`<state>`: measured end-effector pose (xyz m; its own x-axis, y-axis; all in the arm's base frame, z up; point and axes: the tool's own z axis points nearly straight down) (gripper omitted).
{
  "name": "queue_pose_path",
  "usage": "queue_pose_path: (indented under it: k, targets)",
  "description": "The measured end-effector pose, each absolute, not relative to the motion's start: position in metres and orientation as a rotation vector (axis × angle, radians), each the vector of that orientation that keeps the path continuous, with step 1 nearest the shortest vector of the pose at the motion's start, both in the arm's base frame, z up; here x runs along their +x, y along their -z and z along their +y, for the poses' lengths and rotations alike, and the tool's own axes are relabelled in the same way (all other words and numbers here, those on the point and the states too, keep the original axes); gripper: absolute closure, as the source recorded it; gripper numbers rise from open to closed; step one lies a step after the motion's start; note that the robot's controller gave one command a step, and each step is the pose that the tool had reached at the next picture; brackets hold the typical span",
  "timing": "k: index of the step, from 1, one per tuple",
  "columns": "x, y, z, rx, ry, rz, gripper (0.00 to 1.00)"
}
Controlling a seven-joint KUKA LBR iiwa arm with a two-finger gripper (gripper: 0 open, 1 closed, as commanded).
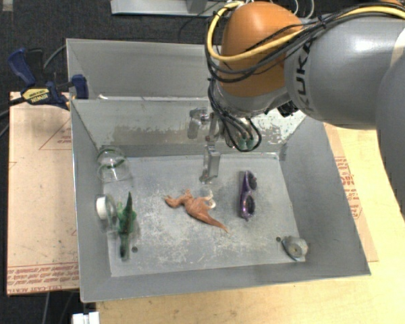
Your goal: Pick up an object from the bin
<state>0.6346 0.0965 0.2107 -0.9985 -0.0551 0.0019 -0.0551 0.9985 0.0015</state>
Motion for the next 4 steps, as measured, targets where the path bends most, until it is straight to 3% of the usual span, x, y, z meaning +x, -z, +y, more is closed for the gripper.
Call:
queue_pose_path:
  k: [1,2,3,4]
  targets:
    - [0.627,-0.171,0.091,0.2,0.003,-3.138,0.0]
    - [0.609,-0.151,0.083,0.295,0.004,-3.128,0.0]
    - [0.601,-0.092,0.065,0.159,0.005,-3.136,0.0]
    - [0.623,-0.087,0.048,0.427,0.006,-3.116,1.0]
